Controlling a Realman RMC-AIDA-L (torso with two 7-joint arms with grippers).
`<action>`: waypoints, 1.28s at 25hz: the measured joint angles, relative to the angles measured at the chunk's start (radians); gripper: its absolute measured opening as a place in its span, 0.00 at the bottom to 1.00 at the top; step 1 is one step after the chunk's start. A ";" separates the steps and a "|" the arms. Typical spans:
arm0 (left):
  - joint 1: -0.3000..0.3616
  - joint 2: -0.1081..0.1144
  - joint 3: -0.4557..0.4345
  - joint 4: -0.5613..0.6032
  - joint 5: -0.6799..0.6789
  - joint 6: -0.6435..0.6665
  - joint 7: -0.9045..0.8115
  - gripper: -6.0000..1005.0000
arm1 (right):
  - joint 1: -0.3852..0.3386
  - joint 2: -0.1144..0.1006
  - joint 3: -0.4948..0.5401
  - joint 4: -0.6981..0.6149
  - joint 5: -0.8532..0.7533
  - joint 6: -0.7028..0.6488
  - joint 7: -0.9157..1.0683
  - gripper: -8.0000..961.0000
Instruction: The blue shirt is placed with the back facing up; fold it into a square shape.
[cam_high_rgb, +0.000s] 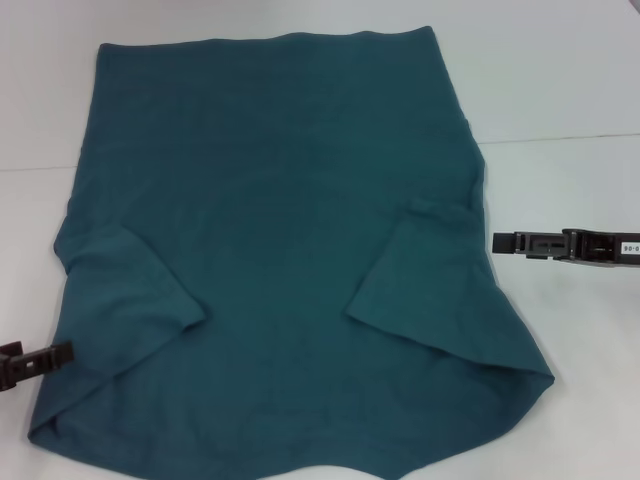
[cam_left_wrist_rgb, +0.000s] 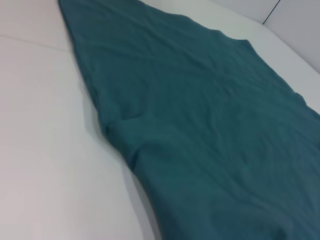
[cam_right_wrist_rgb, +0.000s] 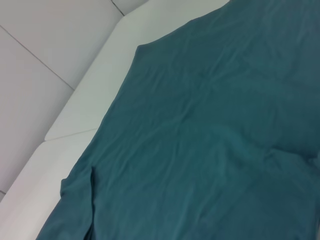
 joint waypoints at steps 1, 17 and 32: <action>0.000 0.000 -0.001 0.000 0.004 -0.001 -0.001 0.94 | 0.001 0.000 0.000 0.000 0.000 0.001 0.000 0.96; -0.003 0.000 0.008 0.000 0.087 0.008 -0.034 0.95 | 0.009 -0.004 0.006 0.000 0.004 0.003 0.000 0.96; -0.010 0.008 0.009 0.014 0.125 0.107 -0.041 0.94 | 0.014 -0.006 0.026 0.000 0.005 0.003 0.000 0.96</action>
